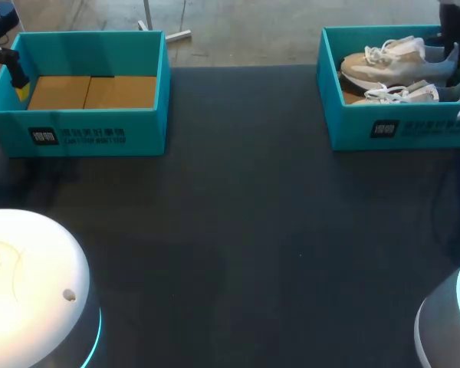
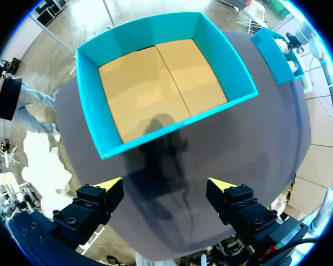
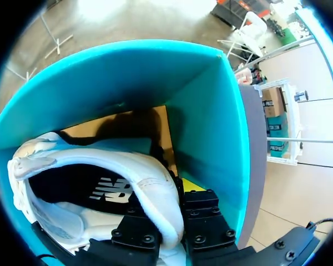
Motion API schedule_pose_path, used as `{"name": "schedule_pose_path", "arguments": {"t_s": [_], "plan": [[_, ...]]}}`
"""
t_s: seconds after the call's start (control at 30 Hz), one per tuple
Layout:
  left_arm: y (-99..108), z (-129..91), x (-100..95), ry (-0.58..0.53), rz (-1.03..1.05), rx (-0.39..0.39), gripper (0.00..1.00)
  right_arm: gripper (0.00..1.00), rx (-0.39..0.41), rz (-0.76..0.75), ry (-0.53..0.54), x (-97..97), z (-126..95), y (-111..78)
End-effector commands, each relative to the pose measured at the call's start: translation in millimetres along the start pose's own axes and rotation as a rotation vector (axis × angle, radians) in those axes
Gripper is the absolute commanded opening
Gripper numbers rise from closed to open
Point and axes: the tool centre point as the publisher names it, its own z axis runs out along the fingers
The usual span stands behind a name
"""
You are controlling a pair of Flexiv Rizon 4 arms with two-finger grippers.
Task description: Take the shoe out of the shoebox, open the shoe tongue, remove and reinsert the insole, then place the shoe into the shoebox
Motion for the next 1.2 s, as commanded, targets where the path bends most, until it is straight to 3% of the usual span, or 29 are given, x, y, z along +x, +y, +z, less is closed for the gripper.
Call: {"name": "schedule_pose_path", "arguments": {"t_s": [0.03, 0.4, 0.77, 0.83, 0.9, 0.93, 1.2], "plan": [[0.3, -0.4, 0.1, -0.002, 0.000, -0.001, 1.00, 0.00, 0.003, -0.007, 0.007, 2.1, 2.7, -3.2], [0.3, -0.4, 0.1, -0.002, 0.000, -0.001, 1.00, 0.00, 0.022, -0.034, 0.013, 12.7, 18.6, -4.4], [0.3, -0.4, 0.1, -0.002, 0.000, -0.001, 1.00, 0.01, 0.034, -0.032, 0.039, 11.2, 26.9, -6.3], [0.3, -0.4, 0.1, -0.002, 0.000, -0.001, 1.00, 0.16, 0.034, -0.031, 0.044, 10.1, 26.9, -6.1], [0.3, -0.4, 0.1, -0.002, 0.000, -0.001, 1.00, 0.47, 0.030, -0.032, 0.056, 8.6, 23.8, -6.7], [0.3, -0.4, 0.1, -0.002, 0.000, -0.001, 1.00, 1.00, 0.026, -0.032, 0.059, 8.0, 20.4, -7.3], [0.3, -0.4, 0.1, -0.002, 0.000, -0.001, 1.00, 1.00, -0.026, -0.039, 0.061, 5.5, -14.9, -13.2]]}}
